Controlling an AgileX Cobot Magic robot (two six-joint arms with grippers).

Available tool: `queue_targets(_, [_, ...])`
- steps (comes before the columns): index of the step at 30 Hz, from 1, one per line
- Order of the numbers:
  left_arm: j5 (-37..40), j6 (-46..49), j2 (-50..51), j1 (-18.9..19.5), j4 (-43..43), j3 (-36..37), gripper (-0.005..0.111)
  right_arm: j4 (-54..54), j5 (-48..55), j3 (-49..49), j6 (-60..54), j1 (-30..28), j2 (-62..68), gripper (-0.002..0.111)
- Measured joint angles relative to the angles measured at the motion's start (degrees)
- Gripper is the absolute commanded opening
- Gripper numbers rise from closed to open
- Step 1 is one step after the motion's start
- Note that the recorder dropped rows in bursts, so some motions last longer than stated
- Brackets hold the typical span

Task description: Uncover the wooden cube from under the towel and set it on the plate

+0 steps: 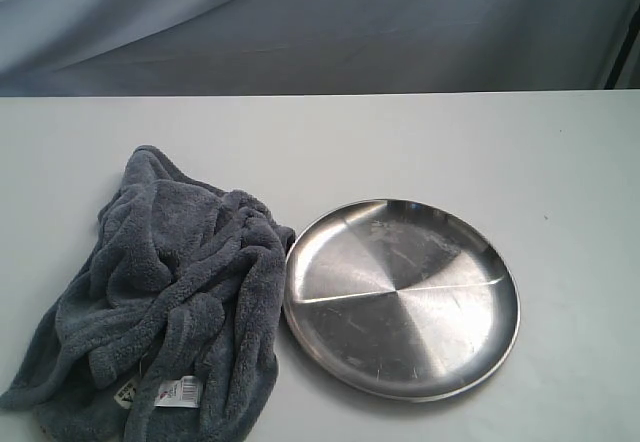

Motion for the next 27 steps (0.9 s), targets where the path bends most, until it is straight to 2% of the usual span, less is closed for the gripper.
queue_targets(3, [3.93, 0.99, 1.02, 0.0, 0.71, -4.15, 0.0, 0.0, 0.0, 0.0, 0.0, 0.0, 0.0, 0.003])
queue_targets(9, [7.94, 8.79, 8.85, 0.0, 0.48, -11.42, 0.0, 0.0, 0.0, 0.0, 0.0, 0.0, 0.0, 0.003])
queue_targets(15, [11.98, 16.31, 18.43, 0.0, -5.53, -18.83, 0.0, 0.0, 0.0, 0.0, 0.0, 0.0, 0.0, 0.003])
queue_targets(22, [23.29, 19.57, 30.5, 0.0, -7.9, -28.37, 0.0, 0.0, 0.0, 0.0, 0.0, 0.0, 0.0, 0.003])
queue_targets(27, [29.78, 21.12, 38.33, 0.0, -7.92, -32.43, 0.0, 0.0, 0.0, 0.0, 0.0, 0.0, 0.0, 0.003])
